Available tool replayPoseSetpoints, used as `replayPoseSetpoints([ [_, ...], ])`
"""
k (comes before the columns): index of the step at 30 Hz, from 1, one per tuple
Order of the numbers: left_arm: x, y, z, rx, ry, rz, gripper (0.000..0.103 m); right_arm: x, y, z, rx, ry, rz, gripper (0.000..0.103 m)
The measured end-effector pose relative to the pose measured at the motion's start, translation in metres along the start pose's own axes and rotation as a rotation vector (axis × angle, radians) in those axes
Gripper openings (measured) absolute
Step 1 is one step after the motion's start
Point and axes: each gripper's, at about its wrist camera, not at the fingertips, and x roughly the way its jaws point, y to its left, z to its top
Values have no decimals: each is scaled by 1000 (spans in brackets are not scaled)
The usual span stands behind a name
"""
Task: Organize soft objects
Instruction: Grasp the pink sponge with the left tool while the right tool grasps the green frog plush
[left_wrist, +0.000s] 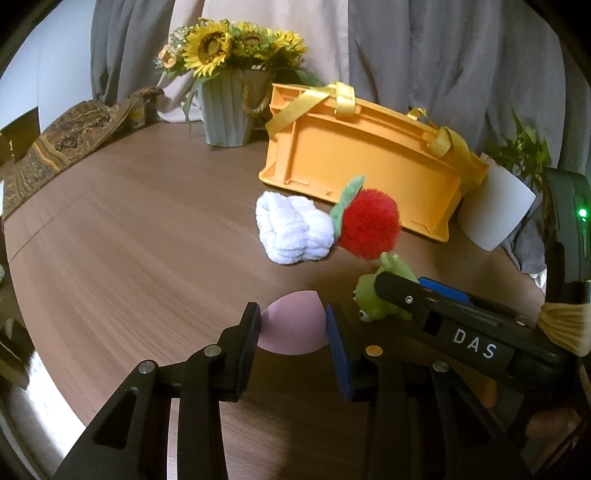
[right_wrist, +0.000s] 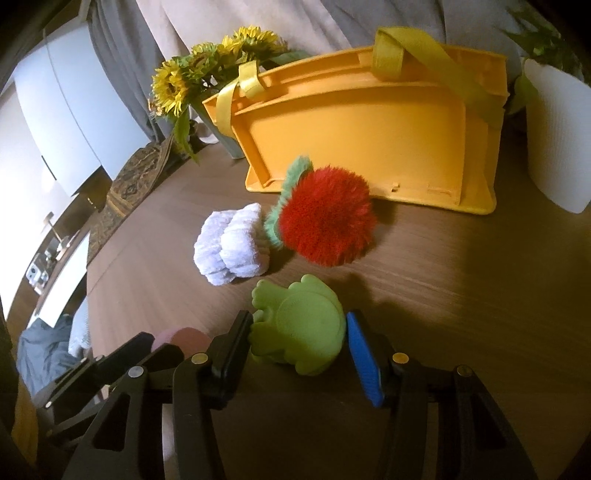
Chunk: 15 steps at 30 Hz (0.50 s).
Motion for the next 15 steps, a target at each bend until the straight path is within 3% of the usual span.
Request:
replayPoseSetpoints([
  [15,-28,-7,36,44,-92,-20,36,-39,9,24,-17,-103,-58,53],
])
